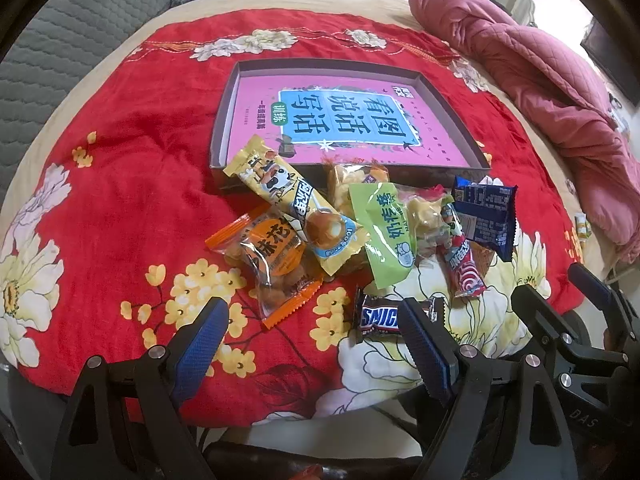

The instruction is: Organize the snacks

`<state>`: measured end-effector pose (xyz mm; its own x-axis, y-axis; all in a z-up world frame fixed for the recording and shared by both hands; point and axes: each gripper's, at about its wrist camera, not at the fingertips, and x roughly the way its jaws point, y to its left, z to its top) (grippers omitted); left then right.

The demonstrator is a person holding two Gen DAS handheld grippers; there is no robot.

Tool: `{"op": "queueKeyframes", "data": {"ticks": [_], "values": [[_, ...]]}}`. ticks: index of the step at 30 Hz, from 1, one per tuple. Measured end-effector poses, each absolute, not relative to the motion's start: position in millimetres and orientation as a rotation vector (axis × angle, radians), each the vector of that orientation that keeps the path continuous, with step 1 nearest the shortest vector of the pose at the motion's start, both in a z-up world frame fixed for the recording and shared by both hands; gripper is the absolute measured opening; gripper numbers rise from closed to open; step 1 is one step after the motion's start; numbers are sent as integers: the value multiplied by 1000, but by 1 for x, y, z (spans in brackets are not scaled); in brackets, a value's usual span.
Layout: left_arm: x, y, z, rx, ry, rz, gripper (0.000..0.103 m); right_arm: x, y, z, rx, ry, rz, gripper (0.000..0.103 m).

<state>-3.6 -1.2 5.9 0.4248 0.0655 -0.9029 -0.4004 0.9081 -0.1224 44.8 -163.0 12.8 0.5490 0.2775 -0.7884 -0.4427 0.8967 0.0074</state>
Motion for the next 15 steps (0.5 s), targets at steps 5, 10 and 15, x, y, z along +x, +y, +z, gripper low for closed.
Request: {"op": "queueKeyframes", "data": {"ticks": [5,10,15], "values": [[-4,-1,6,-345,1098,297,87,45,-163,13,-204,895,428,102],[-4,0,3,-350,1105,296,87,45,-163,12,-206,897,427,102],[-5,5,0,-358,1108,305,87,46,-162,10,-206,906,423,102]]}}
